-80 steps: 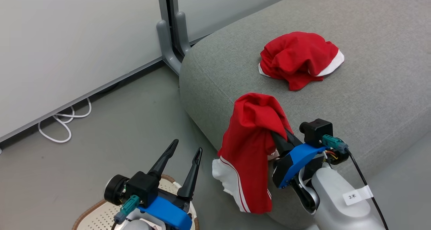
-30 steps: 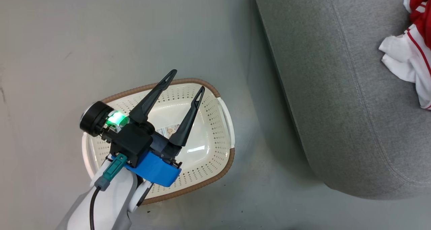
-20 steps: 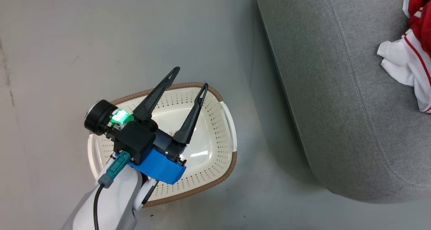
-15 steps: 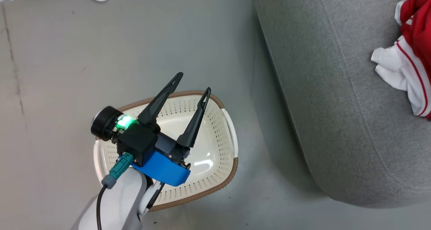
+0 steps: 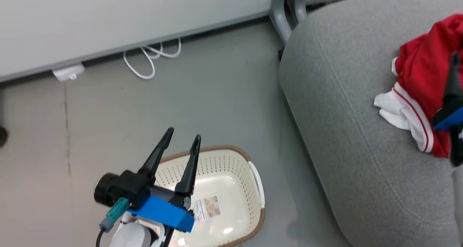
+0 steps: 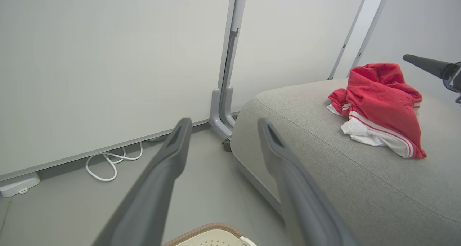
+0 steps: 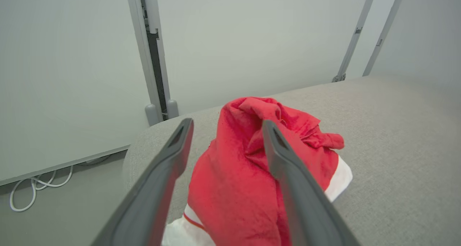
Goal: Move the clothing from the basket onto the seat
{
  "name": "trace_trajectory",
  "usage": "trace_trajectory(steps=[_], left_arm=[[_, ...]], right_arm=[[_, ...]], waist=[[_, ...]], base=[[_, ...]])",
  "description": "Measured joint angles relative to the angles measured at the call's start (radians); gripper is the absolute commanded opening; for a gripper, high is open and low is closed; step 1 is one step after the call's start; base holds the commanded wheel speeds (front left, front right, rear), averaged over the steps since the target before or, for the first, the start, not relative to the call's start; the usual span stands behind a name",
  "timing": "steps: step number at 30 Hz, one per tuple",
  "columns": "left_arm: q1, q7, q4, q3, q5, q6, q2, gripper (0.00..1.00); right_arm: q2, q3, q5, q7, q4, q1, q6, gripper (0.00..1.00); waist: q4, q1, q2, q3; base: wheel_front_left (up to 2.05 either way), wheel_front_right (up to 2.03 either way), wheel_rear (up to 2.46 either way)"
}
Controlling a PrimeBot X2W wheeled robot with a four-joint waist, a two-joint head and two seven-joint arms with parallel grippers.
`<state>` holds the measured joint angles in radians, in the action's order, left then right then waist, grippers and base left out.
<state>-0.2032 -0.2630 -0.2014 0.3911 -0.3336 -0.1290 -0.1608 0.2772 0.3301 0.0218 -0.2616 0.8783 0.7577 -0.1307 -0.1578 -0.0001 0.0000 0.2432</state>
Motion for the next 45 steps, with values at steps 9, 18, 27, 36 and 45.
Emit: trace_trajectory(steps=[9, 18, 27, 36, 45], left_arm=[[0.113, 0.000, -0.028, -0.097, -0.002, 0.000, 0.027, 1.00], [0.184, 0.000, -0.042, -0.202, 0.002, 0.000, 0.057, 1.00], [0.205, 0.000, -0.071, -0.279, 0.009, 0.000, 0.071, 1.00], [0.222, 0.000, -0.079, -0.310, 0.009, 0.000, 0.075, 1.00], [0.224, 0.000, -0.096, -0.307, 0.009, 0.000, 0.078, 1.00]], right_arm=[[-0.081, -0.133, 0.081, 0.044, -0.235, -0.265, 0.000, 1.00], [-0.174, -0.217, 0.114, 0.103, -0.482, -0.501, 0.000, 1.00], [-0.212, -0.283, 0.128, 0.126, -0.588, -0.638, 0.000, 1.00], [-0.224, -0.288, 0.123, 0.143, -0.629, -0.681, 0.000, 1.00], [-0.225, -0.291, 0.133, 0.151, -0.642, -0.685, 0.000, 1.00]], waist=[[0.058, -0.0001, 0.0000, -0.144], [0.128, -0.0002, 0.0000, -0.225], [0.175, -0.0001, 0.0000, -0.263], [0.174, -0.0001, 0.0000, -0.266], [0.171, 0.0000, 0.0001, -0.262]], base=[[0.00, 0.00, 0.00], [0.00, 0.00, 0.00], [0.00, 0.00, 0.00], [0.00, 0.00, 0.00], [0.00, 0.00, 0.00]])
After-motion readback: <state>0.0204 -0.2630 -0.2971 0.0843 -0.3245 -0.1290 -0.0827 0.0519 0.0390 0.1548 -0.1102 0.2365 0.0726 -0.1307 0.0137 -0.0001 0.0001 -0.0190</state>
